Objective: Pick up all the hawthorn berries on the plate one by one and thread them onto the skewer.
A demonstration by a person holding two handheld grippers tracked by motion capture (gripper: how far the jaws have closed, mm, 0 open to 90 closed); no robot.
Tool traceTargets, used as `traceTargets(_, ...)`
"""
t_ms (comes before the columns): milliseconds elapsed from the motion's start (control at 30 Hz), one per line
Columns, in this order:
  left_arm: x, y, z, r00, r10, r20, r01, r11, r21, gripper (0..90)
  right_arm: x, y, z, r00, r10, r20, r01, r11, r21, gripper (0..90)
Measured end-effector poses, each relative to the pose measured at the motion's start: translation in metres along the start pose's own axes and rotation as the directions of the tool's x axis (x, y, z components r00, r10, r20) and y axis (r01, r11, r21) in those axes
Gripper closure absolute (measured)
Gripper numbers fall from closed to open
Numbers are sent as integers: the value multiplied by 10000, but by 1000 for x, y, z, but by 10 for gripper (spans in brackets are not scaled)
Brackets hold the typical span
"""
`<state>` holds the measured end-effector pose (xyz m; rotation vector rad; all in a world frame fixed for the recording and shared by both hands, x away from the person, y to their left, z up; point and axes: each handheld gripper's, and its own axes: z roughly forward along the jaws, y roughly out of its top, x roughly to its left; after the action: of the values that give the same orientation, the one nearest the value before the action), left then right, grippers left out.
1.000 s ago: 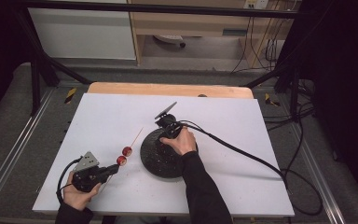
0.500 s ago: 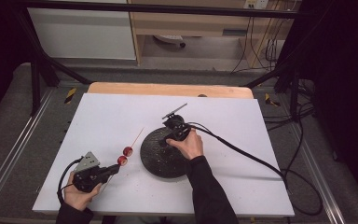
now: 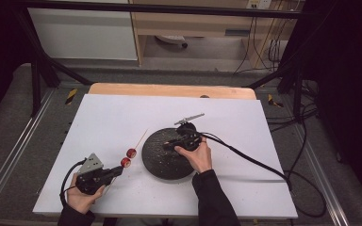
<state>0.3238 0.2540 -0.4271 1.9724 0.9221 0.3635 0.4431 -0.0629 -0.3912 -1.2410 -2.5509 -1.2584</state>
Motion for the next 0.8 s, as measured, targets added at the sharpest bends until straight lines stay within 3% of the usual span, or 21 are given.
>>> traceTargets(200,-2,1,1,10000,43,13,-43,10000,-5,888,-1,-17,-5,9988,339,-354,-373,9943,-1003,632)
traceTargets(367,-5,2,3,10000,41,39,-41,10000,-25,889,-1,-29,-8,9954,684,-670,-795,9806,-1795,632)
traceTargets(600,-9,3,6,10000,57,80,-57,10000,-57,889,-1,-44,-8,9865,1144,-1169,-1445,9446,-2948,632)
traceTargets(800,-13,4,8,9999,81,91,-80,9999,-124,888,-2,-52,-12,9779,1511,-1446,-1970,8974,-3948,633)
